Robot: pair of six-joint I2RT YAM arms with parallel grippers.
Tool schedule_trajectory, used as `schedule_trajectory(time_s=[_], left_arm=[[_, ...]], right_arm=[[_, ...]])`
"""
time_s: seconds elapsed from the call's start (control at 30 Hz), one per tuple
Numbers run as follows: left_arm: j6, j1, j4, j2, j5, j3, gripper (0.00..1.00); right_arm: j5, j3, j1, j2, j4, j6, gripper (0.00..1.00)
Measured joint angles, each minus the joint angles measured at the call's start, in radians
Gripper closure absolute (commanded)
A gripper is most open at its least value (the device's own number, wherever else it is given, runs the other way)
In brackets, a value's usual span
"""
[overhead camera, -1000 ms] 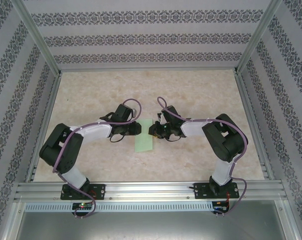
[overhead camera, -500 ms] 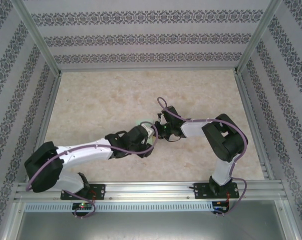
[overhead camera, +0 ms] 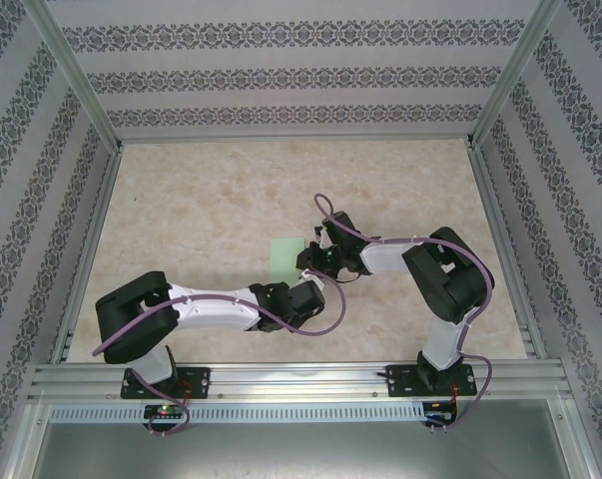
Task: Fold a paper plane with a square sheet of paper (pick it up from the middle)
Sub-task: Third fold the triangle at the center of the table.
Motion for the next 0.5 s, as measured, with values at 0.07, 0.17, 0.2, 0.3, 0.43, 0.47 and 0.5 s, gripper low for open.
schedule_trajectory(time_s=[0.07,0.17,0.2,0.3,0.43,0.47,0.5], left_arm=[[0.003,-0.008,0.000,0.012,-0.021,0.010,0.51],[0.004,-0.014,0.000,0.013,-0.045,0.011,0.64],[0.000,-0.014,0.000,0.013,-0.053,0.011,0.68],[0.000,-0.014,0.001,0.003,-0.070,0.009,0.79],[-0.001,-0.014,0.002,-0.031,-0.083,-0.003,0.91],[-0.001,-0.014,0.003,-0.038,-0.087,-0.005,0.94],[-0.002,-0.014,0.004,-0.044,-0.090,-0.006,0.96]], right_arm=[[0.000,0.000,0.000,0.000,0.000,0.002,0.84],[0.000,0.000,0.000,0.000,-0.001,0.002,0.84],[0.000,0.000,0.000,0.000,-0.001,0.002,0.84],[0.000,0.000,0.000,0.000,-0.001,0.002,0.83],[0.000,0.000,0.000,0.000,-0.007,0.002,0.83],[0.000,0.000,0.000,0.000,-0.008,0.002,0.82],[0.000,0.000,0.000,0.000,-0.008,0.002,0.81]])
